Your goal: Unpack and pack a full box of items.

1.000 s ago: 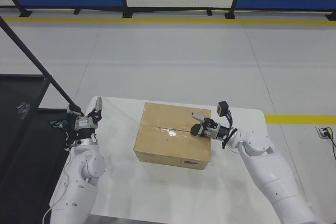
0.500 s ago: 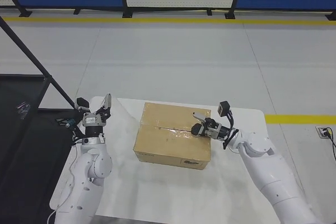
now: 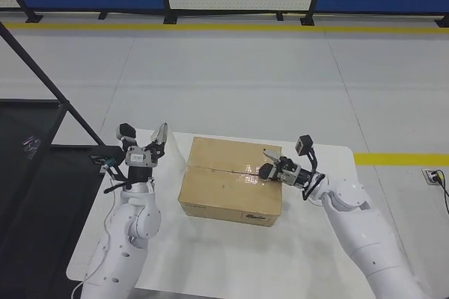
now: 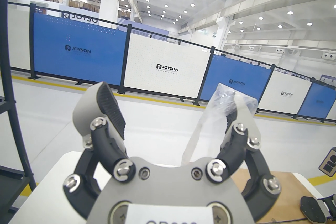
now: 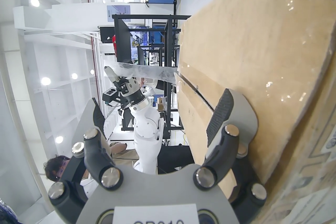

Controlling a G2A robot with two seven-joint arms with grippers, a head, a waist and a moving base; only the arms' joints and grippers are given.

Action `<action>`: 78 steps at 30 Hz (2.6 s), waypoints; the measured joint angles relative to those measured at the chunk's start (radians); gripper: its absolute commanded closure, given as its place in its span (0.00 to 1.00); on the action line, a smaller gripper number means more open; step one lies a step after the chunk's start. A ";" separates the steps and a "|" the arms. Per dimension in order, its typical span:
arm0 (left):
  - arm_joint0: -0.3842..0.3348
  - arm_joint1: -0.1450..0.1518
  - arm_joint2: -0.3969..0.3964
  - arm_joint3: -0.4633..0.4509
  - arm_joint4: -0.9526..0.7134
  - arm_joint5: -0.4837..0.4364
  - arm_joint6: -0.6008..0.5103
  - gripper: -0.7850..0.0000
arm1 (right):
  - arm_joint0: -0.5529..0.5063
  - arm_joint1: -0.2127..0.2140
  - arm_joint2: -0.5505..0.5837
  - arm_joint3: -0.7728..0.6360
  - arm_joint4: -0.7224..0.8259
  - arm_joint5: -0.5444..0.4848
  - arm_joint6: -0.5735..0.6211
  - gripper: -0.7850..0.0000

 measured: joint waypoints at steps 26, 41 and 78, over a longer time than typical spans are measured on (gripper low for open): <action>-0.082 -0.056 0.194 0.101 0.115 -0.003 -0.003 0.00 | -0.164 0.071 0.184 -0.151 0.026 0.027 0.034 0.00; -0.118 -0.088 0.269 0.180 0.161 -0.012 -0.002 0.00 | -0.196 0.086 0.210 -0.162 0.036 0.021 0.032 0.00; -0.179 -0.161 0.374 0.305 0.217 -0.074 -0.002 0.00 | -0.207 0.108 0.230 -0.108 0.089 -0.013 0.052 0.00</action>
